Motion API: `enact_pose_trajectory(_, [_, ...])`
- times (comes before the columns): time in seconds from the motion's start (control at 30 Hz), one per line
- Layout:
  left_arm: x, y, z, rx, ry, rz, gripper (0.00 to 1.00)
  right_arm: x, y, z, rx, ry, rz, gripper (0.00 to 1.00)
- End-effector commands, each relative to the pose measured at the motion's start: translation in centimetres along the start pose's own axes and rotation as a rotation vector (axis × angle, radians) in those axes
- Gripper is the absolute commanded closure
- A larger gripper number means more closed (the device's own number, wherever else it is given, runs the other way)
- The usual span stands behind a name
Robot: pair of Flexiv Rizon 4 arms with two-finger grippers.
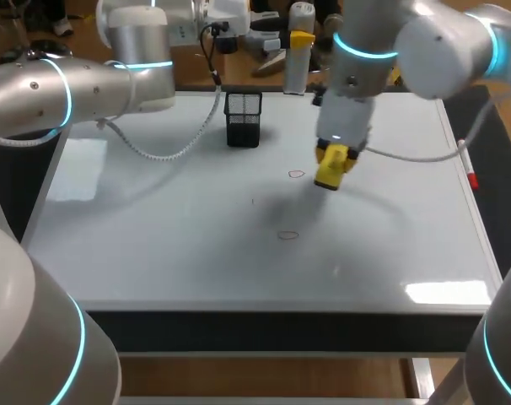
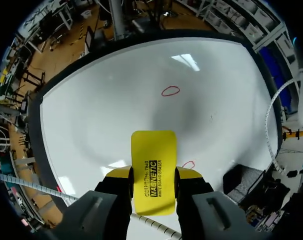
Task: Pick up the inspection probe, press it on each red-marked spot on the whiteboard one by one, put down the probe, pick up the eraser, and wipe off all the red marks.
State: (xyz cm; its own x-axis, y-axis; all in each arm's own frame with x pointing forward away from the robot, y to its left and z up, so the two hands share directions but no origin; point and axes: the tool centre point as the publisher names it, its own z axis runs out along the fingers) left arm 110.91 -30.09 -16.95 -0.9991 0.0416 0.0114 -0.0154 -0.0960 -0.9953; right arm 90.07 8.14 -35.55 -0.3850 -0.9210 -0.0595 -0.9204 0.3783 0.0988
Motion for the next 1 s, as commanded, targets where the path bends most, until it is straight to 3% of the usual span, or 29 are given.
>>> enact_pose_trajectory(0.03, [-0.1,-0.2,0.0,-0.003,0.002,-0.002,1.00,-3.6,0.1,1.2,-0.012,0.165,-0.043,1.00])
enact_pose_trajectory(0.47, [-0.1,-0.2,0.0,-0.003,0.002,-0.002,1.00,-8.9,0.8,2.8,-0.022,0.195,-0.195,1.00])
enact_pose_trajectory(1.0, [-0.1,-0.2,0.0,-0.003,0.002,-0.002,1.00,-10.0,-0.4,4.7,-0.028,0.183,-0.276,1.00])
